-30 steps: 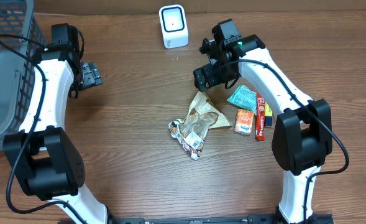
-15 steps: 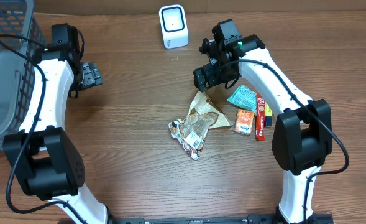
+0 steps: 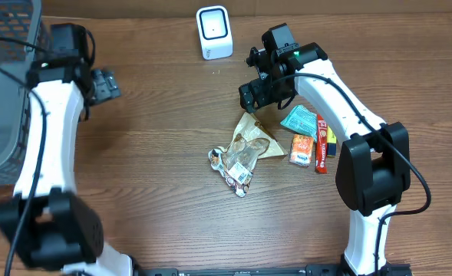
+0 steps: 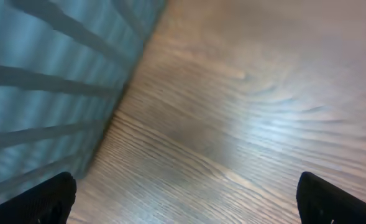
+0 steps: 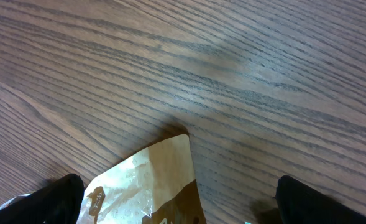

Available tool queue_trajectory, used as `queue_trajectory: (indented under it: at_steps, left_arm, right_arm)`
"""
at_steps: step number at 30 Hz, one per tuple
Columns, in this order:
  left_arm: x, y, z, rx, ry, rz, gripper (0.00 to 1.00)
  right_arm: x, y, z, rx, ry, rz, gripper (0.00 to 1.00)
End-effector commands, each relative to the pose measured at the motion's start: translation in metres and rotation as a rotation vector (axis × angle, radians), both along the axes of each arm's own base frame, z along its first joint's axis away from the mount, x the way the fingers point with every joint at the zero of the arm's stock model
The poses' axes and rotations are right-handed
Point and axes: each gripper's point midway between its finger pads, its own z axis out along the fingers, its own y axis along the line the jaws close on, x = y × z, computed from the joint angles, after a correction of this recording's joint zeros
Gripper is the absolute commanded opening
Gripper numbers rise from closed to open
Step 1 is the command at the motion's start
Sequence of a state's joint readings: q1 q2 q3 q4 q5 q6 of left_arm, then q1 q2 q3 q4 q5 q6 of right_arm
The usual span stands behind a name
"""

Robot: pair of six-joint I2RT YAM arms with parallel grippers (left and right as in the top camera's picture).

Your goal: Scan the item barcode

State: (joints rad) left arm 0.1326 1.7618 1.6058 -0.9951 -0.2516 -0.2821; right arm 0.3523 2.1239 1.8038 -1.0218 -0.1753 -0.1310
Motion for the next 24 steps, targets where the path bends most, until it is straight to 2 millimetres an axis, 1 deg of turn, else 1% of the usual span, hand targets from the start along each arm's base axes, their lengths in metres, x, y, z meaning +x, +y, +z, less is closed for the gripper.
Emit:
queue_trajectory:
  at_steps: [1,6,9,11,14,16,19,21,24]
  left_arm:
    - [-0.012,-0.002,0.073,0.031,-0.187,0.010,1.00]
    - [-0.038,-0.005,0.132,0.050,-0.343,0.010,1.00]
    - [-0.058,-0.007,0.165,0.062,-0.436,0.011,1.00]
    - [-0.069,-0.009,0.180,0.067,-0.482,0.011,1.00]
    - [-0.092,-0.012,0.208,0.078,-0.568,0.011,1.00]
    - [-0.100,-0.013,0.217,0.082,-0.599,0.011,1.00]
    - [-0.105,-0.013,0.223,0.084,-0.618,0.012,1.00]
    - [-0.105,-0.013,0.223,0.084,-0.617,0.012,1.00]
    - [-0.100,-0.013,0.216,0.082,-0.595,0.011,1.00]
  right_arm:
    - [0.001,-0.004,-0.003,-0.003,0.003,-0.008,1.00]
    - [0.001,-0.004,-0.003,-0.003,0.003,-0.008,1.00]
    - [0.001,-0.004,-0.003,-0.003,0.003,-0.008,1.00]
    - [0.001,-0.004,-0.003,-0.003,0.003,-0.008,1.00]
    - [0.001,-0.004,-0.003,-0.003,0.003,-0.008,1.00]
    - [0.001,-0.004,-0.003,-0.003,0.003,-0.008,1.00]
    - [0.001,-0.004,-0.003,-0.003,0.003,-0.008,1.00]
    - [0.001,-0.004,-0.003,-0.003,0.003,-0.008,1.00]
    - [0.001,-0.004,-0.003,-0.003,0.003,-0.008,1.00]
